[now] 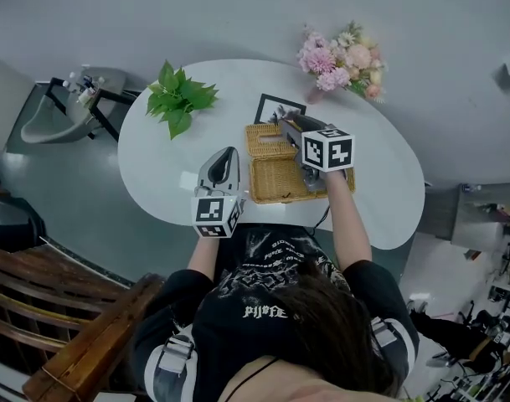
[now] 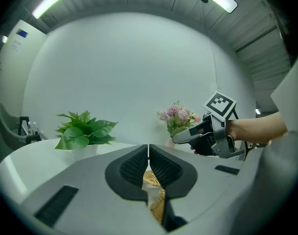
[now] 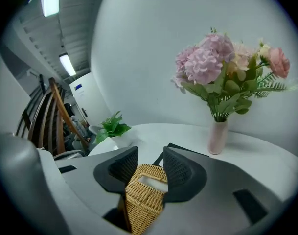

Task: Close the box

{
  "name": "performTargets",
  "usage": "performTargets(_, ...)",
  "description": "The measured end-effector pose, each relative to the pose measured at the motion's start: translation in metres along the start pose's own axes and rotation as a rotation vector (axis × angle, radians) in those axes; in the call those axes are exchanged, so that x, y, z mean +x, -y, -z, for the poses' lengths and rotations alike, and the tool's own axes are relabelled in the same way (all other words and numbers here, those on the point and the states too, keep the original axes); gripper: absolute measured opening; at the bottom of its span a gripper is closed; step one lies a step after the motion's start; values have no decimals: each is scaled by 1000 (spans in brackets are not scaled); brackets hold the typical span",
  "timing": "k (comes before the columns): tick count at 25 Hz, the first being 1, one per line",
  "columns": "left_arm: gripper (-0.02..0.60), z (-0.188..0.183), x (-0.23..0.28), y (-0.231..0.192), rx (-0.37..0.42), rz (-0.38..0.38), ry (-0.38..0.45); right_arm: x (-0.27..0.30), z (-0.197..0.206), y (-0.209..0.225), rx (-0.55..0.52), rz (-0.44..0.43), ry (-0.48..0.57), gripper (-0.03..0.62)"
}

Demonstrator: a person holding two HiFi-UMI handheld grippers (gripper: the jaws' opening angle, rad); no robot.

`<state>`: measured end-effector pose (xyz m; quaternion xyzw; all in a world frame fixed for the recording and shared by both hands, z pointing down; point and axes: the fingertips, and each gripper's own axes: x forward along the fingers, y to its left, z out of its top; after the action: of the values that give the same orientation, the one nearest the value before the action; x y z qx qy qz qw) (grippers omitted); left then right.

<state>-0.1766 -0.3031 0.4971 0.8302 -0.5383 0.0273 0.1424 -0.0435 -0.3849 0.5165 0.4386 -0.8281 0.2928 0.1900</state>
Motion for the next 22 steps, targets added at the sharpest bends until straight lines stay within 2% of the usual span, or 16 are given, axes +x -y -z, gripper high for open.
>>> performTargets(10,28,-4,8,-22,-28,-40,-9,48,-5,28,38,38,-197,179)
performTargets(16,28,2,9,-30,-45,-46,-24,75,5,35,-5,79,-295,179)
performTargets(22,28,11,9,-39,-65,-57,-41,100,16,47,71,81,-412,175)
